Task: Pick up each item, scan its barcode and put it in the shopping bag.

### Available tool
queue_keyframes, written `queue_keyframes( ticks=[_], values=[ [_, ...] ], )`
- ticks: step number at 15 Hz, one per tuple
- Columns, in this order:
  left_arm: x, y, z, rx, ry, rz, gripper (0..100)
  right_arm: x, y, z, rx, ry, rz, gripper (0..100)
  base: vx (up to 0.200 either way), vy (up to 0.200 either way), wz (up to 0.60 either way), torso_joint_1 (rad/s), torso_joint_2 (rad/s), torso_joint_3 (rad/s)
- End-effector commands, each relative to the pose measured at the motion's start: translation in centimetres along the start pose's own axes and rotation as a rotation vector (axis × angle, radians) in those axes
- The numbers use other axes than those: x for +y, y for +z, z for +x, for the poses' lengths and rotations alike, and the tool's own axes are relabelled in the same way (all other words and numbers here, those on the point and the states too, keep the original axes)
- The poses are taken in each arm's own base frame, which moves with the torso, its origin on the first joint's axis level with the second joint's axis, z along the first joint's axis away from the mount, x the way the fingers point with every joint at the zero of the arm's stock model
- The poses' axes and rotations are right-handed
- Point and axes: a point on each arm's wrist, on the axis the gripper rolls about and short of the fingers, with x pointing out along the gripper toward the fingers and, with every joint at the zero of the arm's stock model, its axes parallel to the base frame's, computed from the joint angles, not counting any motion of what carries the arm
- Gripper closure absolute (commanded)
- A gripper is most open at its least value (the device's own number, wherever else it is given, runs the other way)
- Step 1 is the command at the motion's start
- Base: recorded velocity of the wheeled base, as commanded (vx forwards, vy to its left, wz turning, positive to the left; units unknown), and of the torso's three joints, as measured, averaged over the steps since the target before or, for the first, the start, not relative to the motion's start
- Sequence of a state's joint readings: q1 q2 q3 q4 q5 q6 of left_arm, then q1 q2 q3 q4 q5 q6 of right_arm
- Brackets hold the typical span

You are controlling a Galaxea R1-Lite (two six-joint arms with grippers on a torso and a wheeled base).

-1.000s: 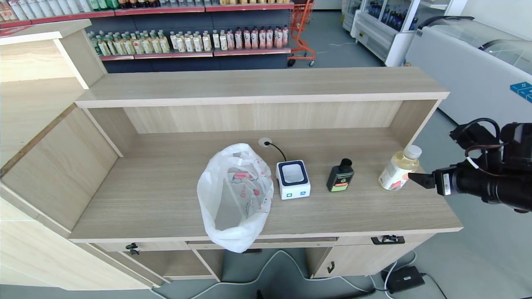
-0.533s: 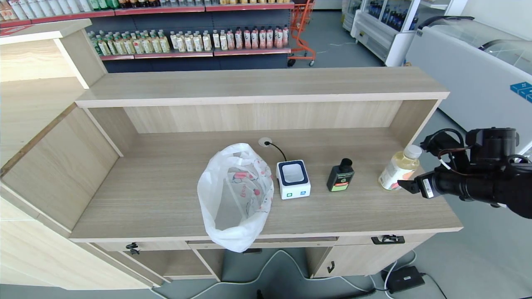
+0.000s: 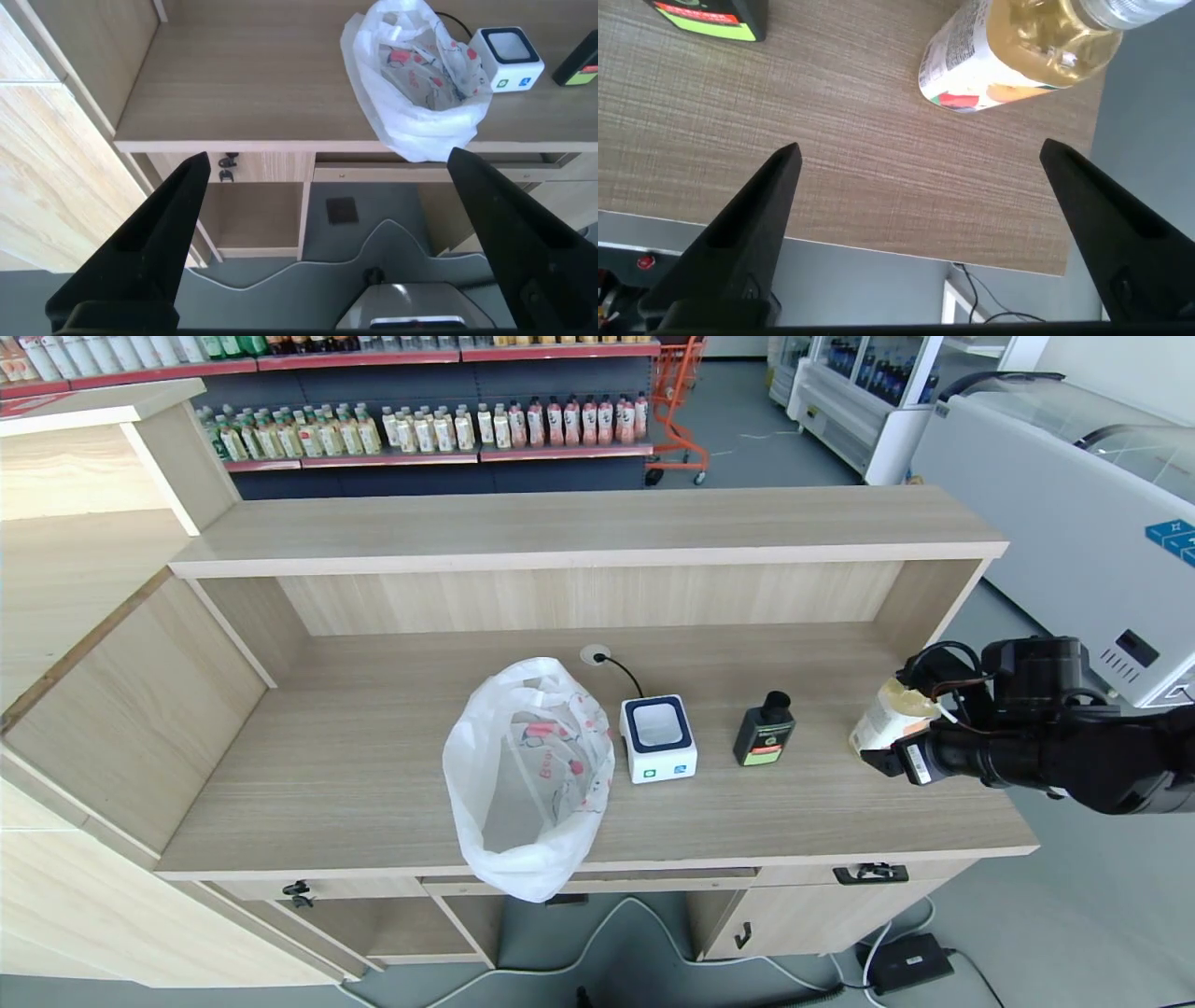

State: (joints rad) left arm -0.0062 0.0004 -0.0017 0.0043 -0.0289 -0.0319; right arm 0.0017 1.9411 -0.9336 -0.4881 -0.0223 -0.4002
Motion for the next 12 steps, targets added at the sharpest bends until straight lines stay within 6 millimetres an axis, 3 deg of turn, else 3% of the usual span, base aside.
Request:
queue_keyframes(
  ticks=[1, 7, 12],
  values=[
    [0.0, 0.0, 0.0, 0.0, 0.0, 0.0, 0, 0.6, 0.4, 1.6, -0.004, 0.02, -0.008, 0, 0.0, 0.0, 0.0, 0.0, 0.0, 0.0],
    [0.0, 0.0, 0.0, 0.0, 0.0, 0.0, 0, 2.9, 1.0, 3.0, -0.017, 0.085, -0.038, 0, 0.0, 0.0, 0.0, 0.0, 0.0, 0.0],
    [0.0, 0.0, 0.0, 0.0, 0.0, 0.0, 0, 3.0, 1.9, 4.7, -0.046, 0.078, -0.041, 0, 0.0, 0.0, 0.0, 0.0, 0.0, 0.0]
  ],
)
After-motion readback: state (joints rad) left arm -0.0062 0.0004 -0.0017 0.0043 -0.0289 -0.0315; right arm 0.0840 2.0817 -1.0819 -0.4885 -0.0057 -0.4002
